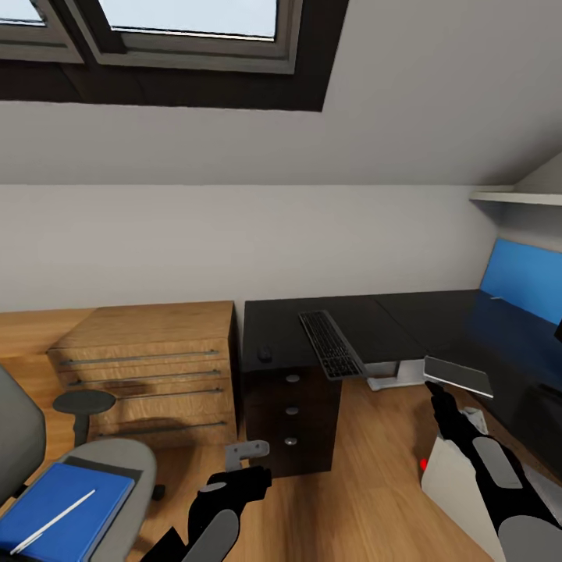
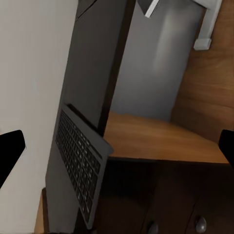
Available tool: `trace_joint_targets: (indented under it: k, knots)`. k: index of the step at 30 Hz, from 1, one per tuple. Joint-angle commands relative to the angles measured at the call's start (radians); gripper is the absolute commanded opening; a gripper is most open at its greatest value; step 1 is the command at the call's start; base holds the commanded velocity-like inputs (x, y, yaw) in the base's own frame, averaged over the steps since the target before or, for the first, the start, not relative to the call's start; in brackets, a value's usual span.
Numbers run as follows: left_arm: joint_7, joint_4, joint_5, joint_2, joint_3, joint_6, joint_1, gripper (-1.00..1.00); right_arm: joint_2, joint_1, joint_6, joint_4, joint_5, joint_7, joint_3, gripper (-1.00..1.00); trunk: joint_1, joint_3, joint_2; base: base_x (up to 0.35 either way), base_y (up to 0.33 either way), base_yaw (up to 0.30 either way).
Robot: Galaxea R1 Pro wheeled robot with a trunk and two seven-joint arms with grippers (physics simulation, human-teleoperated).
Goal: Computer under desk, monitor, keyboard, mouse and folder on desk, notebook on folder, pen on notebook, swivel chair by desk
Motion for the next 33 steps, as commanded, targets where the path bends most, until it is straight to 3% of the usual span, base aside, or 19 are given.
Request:
trace_joint_targets:
  k: [1,6,19,24,33]
  knots:
    - [0.008,-0.001,0.006,0.001,-0.004,0.0,-0.001,1.0,0.006,-0.001,-0.007,0.0,-0.01,0.002,-0.004,1.0,0.004,-0.004,-0.008,0.0,0.0,0.0]
    - [0.007,-0.001,0.007,0.001,-0.014,-0.007,-0.001,1.0,0.039,-0.001,-0.108,0.002,-0.033,0.003,-0.005,1.0,0.023,-0.02,-0.043,0.0,0.0,0.0]
    - [0.007,0.016,0.008,-0.003,-0.028,-0.01,-0.001,1.0,0.122,0.0,-0.305,0.024,-0.041,0.004,-0.005,1.0,0.073,-0.061,-0.134,0.0,0.0,0.0]
    - [0.006,0.021,0.009,-0.004,-0.031,-0.011,-0.001,1.0,0.128,-0.001,-0.318,0.081,-0.065,0.002,-0.003,1.0,0.092,-0.076,-0.169,0.0,0.0,0.0]
    - [0.006,0.022,0.013,-0.004,-0.031,-0.01,-0.001,1.0,0.127,-0.001,-0.322,0.09,-0.075,0.004,-0.001,1.0,0.127,-0.105,-0.232,0.0,0.0,0.0]
